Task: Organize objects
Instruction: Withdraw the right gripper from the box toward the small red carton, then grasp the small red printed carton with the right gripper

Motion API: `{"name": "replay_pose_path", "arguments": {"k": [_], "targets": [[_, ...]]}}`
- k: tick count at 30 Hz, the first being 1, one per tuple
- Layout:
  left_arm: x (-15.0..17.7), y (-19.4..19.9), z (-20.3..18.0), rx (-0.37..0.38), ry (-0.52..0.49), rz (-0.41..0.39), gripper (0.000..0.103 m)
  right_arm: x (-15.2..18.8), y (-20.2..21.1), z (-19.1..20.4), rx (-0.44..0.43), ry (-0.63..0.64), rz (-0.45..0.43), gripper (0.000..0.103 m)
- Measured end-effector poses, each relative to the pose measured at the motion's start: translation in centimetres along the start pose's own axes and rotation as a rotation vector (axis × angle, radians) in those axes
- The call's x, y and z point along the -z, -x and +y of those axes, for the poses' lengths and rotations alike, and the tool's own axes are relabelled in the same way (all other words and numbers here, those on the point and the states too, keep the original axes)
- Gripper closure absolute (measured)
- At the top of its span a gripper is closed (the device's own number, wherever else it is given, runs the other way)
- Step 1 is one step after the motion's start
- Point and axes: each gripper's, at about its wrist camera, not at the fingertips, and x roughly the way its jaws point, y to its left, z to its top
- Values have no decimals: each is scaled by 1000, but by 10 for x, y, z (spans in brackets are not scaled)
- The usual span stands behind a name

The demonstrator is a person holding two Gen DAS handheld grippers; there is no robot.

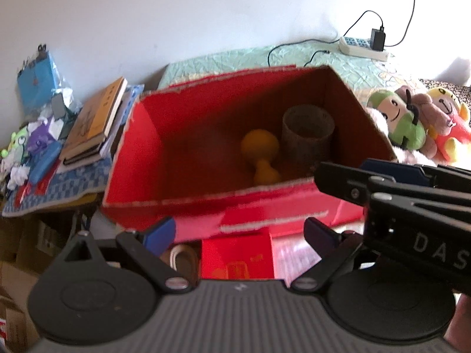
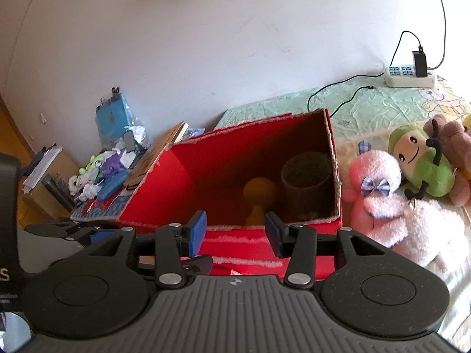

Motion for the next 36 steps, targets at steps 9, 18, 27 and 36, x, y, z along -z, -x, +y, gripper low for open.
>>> {"name": "replay_pose_path", "arguments": {"k": [9,18,27,36], "targets": [[25,-7,-3,-14,37,63,9,16,-2,-2,-33,-16,98,56],[40,-18,-5,-10,54,111,9,31,-9,-2,-63,-38,181,57],[44,-26,-3,3,37,127,9,36,-17,-4,-74,-58,237,57],[62,-30,27,127,100,109,9,43,-26,-10,-69,-86,288,57]]}}
